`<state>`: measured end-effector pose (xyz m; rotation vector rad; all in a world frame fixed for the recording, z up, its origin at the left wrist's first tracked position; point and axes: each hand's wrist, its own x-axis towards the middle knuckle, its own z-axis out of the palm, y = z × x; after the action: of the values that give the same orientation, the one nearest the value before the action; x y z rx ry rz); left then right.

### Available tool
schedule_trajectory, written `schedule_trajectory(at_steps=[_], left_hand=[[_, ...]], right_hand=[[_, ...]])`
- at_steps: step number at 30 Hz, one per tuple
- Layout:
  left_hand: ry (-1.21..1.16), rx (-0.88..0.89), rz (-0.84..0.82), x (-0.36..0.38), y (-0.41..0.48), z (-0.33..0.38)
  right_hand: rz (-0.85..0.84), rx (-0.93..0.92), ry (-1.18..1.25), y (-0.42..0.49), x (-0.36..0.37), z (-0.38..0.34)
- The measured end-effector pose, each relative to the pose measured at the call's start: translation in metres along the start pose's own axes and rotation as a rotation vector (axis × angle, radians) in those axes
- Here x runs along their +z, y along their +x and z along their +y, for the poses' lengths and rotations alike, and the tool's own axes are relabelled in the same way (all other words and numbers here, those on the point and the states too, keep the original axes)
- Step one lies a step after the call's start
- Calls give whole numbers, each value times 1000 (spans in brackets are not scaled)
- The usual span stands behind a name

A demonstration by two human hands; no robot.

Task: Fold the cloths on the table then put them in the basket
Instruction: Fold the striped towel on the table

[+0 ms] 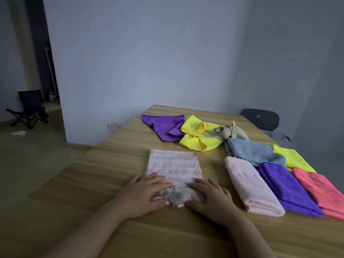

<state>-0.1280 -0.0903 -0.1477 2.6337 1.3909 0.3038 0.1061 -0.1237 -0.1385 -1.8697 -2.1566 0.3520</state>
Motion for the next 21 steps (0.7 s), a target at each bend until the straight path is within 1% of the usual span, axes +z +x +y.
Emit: schedule_trajectory(at_steps=[3, 5, 9, 11, 13, 15, 18, 19, 21], left_hand=[[-3, -5, 122, -1, -5, -2], [-74, 7, 170, -4, -10, -5], [-258, -20, 133, -11, -20, -6], [-369, -66, 181, -14, -20, -5], [-506, -121, 273, -16, -18, -2], [-670, -181, 351, -19, -16, -2], [-914, -272, 443, -22, -13, 0], [-962, -293, 461, -22, -13, 0], [-1021, -306, 475, -21, -11, 1]], right_hand=[[65, -20, -20, -2, -1, 0], [130, -46, -9, -3, -2, -3], [245, -71, 42, -5, -3, -7], [321, -103, 120, -5, -6, -9], [370, -114, 308, -6, -10, -14], [349, -76, 543, -8, -13, -19], [284, -49, 795, -7, -14, -18], [234, -44, 853, -6, -15, -17], [114, -37, 852, -5, -15, -13]])
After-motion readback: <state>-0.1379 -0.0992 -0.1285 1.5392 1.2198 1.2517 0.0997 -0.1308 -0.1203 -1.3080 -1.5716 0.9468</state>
